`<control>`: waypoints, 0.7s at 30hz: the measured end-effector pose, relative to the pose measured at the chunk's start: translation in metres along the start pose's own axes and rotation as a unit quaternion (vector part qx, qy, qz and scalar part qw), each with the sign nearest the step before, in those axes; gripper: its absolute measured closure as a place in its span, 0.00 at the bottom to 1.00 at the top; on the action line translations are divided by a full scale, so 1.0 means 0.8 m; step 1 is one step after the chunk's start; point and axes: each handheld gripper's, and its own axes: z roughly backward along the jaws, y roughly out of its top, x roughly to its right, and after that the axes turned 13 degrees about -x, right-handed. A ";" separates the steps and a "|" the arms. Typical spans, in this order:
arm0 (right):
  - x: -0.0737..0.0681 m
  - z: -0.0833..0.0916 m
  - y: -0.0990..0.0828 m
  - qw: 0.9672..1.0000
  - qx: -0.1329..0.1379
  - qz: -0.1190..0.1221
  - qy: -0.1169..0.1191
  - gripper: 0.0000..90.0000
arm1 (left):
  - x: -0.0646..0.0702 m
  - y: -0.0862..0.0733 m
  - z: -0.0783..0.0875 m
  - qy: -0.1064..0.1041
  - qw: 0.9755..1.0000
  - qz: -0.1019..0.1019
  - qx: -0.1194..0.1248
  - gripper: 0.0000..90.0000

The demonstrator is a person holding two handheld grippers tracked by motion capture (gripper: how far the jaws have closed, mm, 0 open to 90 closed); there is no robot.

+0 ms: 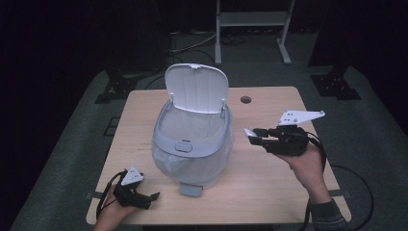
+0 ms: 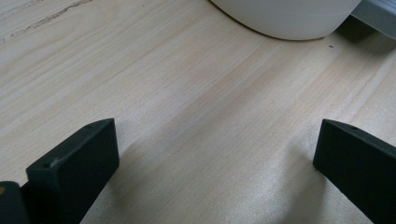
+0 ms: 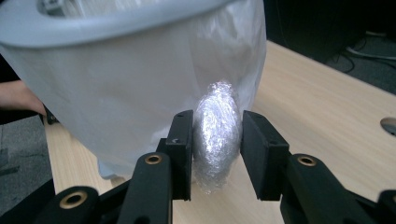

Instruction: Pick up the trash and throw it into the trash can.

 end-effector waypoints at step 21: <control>-0.010 0.038 0.038 0.997 0.065 0.025 0.033 0.71 | 0.000 0.000 0.000 0.000 1.000 -0.001 0.000 0.00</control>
